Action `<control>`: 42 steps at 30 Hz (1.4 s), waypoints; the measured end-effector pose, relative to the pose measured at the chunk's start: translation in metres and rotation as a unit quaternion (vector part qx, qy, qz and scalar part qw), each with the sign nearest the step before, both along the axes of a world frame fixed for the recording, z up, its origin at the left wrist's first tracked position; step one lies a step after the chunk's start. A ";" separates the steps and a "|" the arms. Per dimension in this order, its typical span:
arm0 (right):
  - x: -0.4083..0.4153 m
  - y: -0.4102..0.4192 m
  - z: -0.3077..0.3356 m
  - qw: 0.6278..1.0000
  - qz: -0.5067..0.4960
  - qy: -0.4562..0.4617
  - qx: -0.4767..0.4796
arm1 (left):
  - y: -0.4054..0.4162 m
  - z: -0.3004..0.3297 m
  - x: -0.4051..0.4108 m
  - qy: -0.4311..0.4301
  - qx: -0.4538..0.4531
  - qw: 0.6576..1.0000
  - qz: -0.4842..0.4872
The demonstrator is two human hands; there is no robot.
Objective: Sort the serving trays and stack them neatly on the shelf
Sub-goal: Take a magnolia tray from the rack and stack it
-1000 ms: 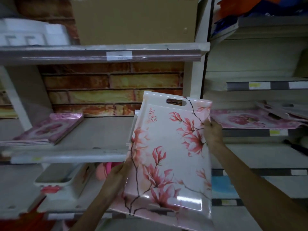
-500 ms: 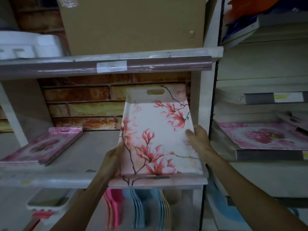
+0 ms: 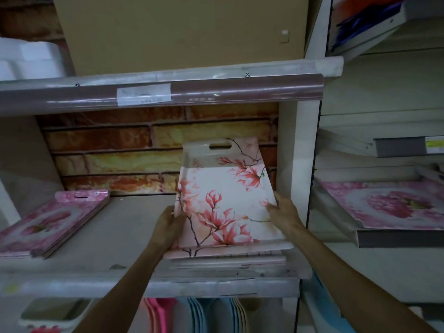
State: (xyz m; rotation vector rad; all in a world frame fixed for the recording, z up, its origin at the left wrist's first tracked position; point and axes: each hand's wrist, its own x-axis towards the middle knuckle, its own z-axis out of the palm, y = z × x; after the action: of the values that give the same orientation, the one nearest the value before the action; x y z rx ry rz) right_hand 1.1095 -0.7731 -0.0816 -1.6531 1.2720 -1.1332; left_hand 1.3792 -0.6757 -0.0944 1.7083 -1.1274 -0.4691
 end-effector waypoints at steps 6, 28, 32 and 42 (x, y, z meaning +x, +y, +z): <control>0.009 -0.001 -0.029 0.998 -0.031 0.044 0.022 | -0.015 -0.020 0.011 -0.089 0.057 0.994 -0.003; 0.008 -0.024 -0.069 0.990 -0.039 0.117 0.066 | -0.038 -0.055 0.014 -0.184 0.159 0.970 -0.010; 0.009 -0.027 -0.071 0.989 -0.036 0.125 0.063 | -0.038 -0.054 0.012 -0.197 0.162 0.967 -0.013; 0.003 -0.026 -0.057 0.984 -0.042 0.145 0.092 | -0.035 -0.037 0.016 -0.225 0.131 0.965 -0.024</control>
State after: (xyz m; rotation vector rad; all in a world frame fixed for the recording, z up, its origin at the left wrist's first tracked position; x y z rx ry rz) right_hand 1.1127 -0.7993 -0.1386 -1.6790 1.5924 -0.8135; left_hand 1.3956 -0.7110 -0.1313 2.0892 -1.4843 -0.2711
